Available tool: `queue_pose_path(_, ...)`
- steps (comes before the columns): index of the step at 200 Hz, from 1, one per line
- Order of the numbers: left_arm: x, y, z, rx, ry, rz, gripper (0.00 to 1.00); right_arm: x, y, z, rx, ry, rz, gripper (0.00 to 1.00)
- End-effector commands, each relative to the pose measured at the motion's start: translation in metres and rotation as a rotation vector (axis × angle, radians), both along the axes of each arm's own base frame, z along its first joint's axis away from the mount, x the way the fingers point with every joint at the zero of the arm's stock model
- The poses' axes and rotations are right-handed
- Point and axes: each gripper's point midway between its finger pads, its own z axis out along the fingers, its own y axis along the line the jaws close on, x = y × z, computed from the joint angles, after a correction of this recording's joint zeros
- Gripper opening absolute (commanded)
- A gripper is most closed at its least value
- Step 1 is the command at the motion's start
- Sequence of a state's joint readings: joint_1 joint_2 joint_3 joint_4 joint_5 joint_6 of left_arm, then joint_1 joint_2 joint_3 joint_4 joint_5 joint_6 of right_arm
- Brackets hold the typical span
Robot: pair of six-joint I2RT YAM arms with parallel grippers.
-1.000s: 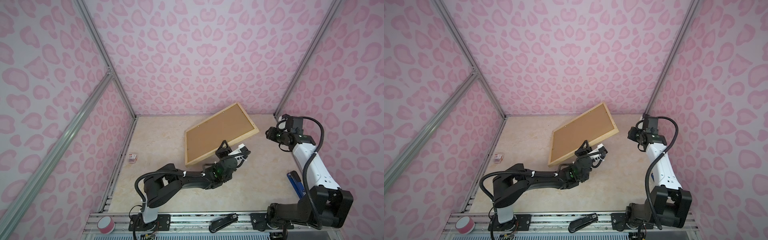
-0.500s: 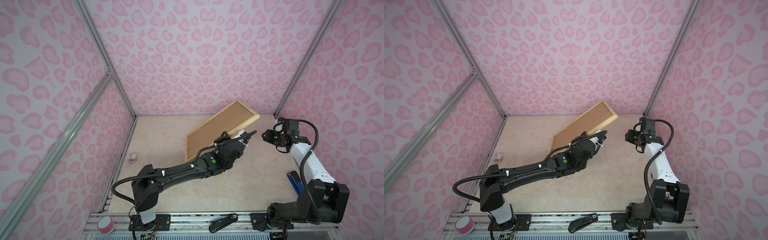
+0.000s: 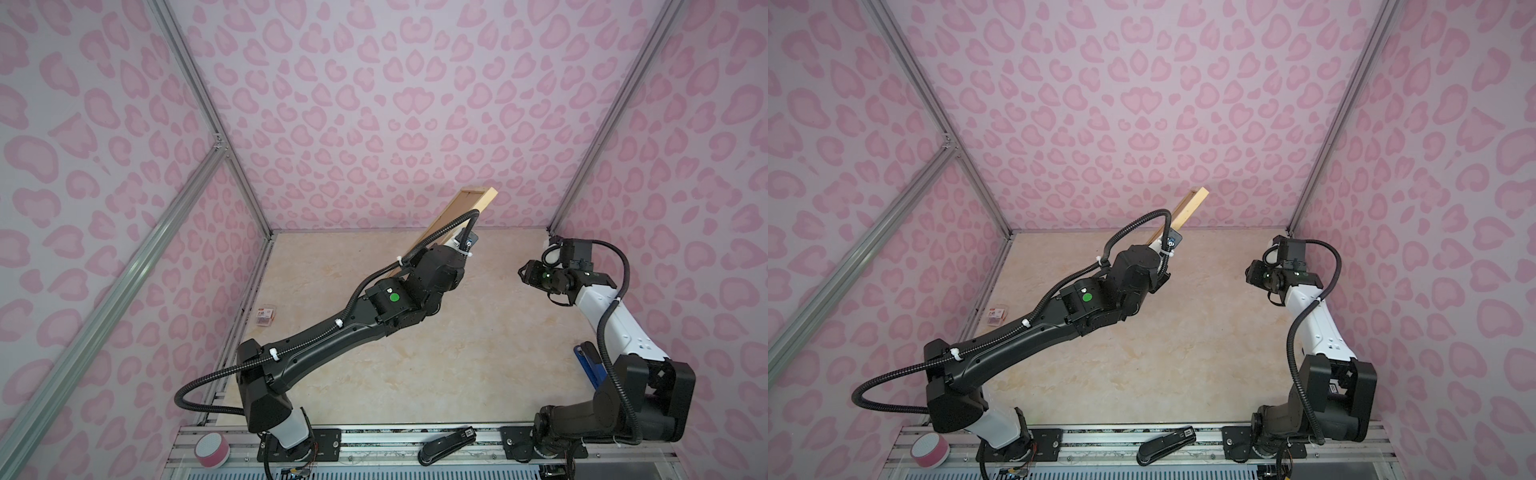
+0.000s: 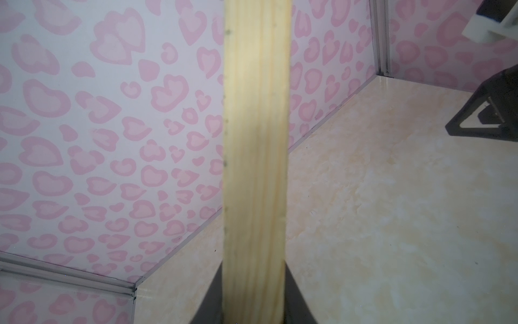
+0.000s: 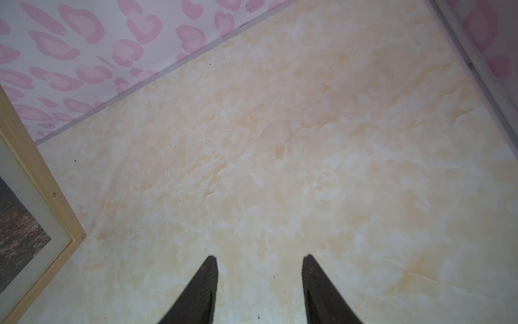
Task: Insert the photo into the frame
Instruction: 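Raise the frame upright with the left gripper while the right gripper releases and withdraws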
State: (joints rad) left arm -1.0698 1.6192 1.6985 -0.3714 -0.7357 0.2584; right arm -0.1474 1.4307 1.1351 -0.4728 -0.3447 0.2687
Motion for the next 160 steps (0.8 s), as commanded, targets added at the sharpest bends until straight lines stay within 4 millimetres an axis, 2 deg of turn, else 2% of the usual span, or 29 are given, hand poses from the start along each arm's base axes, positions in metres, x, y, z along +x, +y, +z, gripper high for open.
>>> queue_pose_path(1, -0.002, 0.007, 0.045, -0.164, -0.047, 0.003, 0.03, 0.004, 0.005, -0.001, 0.009, -0.012, 0.018, 0.50)
queue_pose_path(27, -0.004, 0.017, 0.064, -0.256, -0.032, -0.013, 0.03, 0.007, 0.014, -0.005, 0.037, -0.019, 0.052, 0.49)
queue_pose_path(55, -0.003, 0.029, 0.072, -0.365, 0.014, -0.040, 0.03, 0.009, 0.022, -0.013, 0.051, -0.006, 0.074, 0.49)
queue_pose_path(114, 0.005, 0.049, 0.064, -0.533, 0.134, -0.057, 0.03, 0.011, 0.030, -0.014, 0.055, 0.000, 0.099, 0.48)
queue_pose_path(160, 0.024, 0.066, 0.057, -0.737, 0.269, -0.060, 0.03, 0.011, 0.035, -0.019, 0.073, 0.015, 0.110, 0.48)
